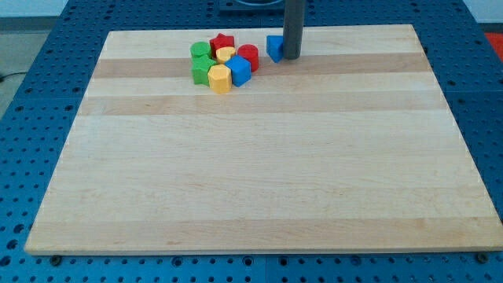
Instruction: Move the triangle to the top of the red circle
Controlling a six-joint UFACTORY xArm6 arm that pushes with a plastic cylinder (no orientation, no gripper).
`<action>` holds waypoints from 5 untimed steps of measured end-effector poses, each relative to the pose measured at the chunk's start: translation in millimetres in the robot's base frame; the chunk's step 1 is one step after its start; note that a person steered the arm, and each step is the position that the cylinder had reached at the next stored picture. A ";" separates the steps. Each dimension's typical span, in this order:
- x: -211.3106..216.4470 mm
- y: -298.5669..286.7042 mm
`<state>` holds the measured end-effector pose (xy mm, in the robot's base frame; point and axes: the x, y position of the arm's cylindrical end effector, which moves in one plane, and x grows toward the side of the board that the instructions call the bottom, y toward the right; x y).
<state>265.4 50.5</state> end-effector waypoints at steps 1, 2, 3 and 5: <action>-6.1 -2.0; -18.7 -4.6; -39.2 -18.0; -63.9 -62.9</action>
<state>201.5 -12.4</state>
